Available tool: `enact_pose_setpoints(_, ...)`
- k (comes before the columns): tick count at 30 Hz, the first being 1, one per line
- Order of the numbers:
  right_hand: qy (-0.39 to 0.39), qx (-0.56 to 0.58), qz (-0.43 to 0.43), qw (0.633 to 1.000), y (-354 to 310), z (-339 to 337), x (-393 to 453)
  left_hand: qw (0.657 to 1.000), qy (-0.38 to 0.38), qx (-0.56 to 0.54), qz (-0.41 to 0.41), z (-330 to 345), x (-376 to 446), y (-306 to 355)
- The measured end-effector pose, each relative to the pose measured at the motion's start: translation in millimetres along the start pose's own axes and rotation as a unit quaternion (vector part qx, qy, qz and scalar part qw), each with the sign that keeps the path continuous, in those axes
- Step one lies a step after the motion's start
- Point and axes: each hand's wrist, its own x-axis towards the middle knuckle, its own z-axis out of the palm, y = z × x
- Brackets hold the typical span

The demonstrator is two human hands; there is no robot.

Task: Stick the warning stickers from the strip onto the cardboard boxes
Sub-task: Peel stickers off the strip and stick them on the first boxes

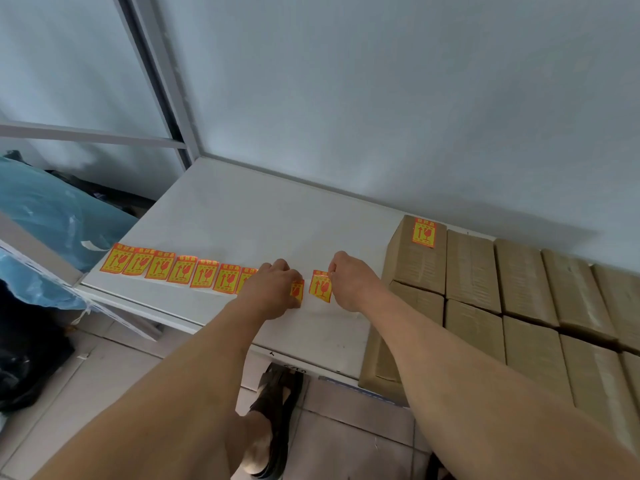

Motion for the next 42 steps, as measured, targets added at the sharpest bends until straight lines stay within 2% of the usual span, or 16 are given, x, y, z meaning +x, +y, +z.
enact_pose_setpoints(6,0.037,0.039,-0.053,0.997,13.1,-36.8,-34.4,0.998,-0.032,0.053,0.001,-11.1,-3.9,14.7)
enact_pose_setpoints(9,0.063,0.035,-0.069,0.995,26.5,-54.7,-56.1,0.996,0.032,0.08,0.029,-23.9,-9.1,38.2)
enact_pose_setpoints(14,0.113,0.014,-0.067,0.991,64.7,-78.0,-85.0,0.975,0.159,0.071,0.14,-41.3,-13.8,90.3)
enact_pose_setpoints(22,0.168,0.042,0.005,0.985,143.3,-113.6,-108.9,0.946,0.22,-0.03,0.234,-49.6,-2.1,168.5)
enact_pose_setpoints(28,0.193,0.064,0.052,0.978,182.7,-132.6,-97.7,0.95,0.171,-0.032,0.261,-40.9,14.2,206.5)
enact_pose_setpoints(35,0.194,0.067,0.057,0.977,196.2,-143.2,-67.4,0.958,0.096,0.01,0.27,-30.2,25.2,222.1)
enact_pose_setpoints(42,0.17,0.037,0.051,0.983,196.2,-138.3,-43.8,0.954,0.101,0.026,0.28,-22.2,31.0,214.6)
